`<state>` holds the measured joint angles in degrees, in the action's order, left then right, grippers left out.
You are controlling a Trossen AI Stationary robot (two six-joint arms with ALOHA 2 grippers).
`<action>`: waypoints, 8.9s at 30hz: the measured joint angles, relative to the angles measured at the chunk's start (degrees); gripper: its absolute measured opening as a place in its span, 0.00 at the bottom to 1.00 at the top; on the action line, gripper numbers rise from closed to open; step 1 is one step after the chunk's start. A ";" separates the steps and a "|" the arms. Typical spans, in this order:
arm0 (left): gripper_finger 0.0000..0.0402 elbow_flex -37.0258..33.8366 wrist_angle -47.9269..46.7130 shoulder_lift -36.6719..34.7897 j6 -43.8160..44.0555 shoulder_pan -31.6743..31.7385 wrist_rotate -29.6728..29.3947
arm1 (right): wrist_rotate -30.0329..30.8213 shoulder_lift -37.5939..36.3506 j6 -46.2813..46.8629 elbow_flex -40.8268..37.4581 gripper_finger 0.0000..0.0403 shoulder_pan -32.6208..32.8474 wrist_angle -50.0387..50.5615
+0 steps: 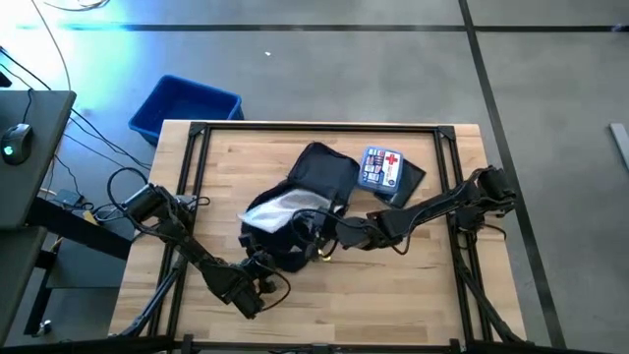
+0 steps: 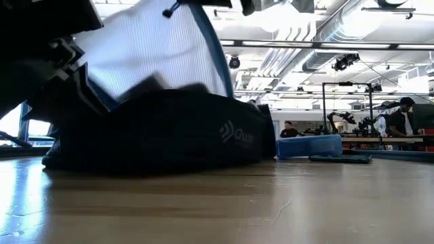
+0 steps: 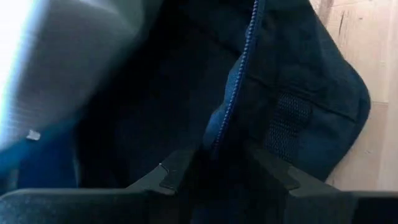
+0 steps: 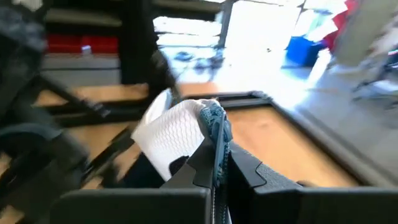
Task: Unpack backpack
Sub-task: Remove the transparent zip bag from the bag pack, then open the transparent zip bag, then remove the calculator from the transparent zip bag
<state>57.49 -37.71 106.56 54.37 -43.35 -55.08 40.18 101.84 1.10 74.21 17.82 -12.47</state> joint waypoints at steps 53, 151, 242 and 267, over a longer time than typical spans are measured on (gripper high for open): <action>0.25 15.41 -28.23 -2.21 26.34 -10.83 -12.68 | 5.51 23.17 7.81 27.98 0.00 19.82 55.92; 0.00 15.40 1.98 6.75 -29.01 -8.88 -4.11 | 2.04 30.63 61.46 26.77 0.00 21.66 101.85; 0.26 12.69 -2.82 8.79 -6.16 5.09 8.34 | 5.63 26.08 -8.75 11.31 0.64 19.55 37.71; 0.26 12.66 0.42 8.76 -8.84 5.11 9.43 | 9.95 26.51 -0.48 11.20 0.54 13.79 43.59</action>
<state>70.15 -37.30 115.33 45.52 -38.24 -45.65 50.13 128.35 0.62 85.41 31.61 31.11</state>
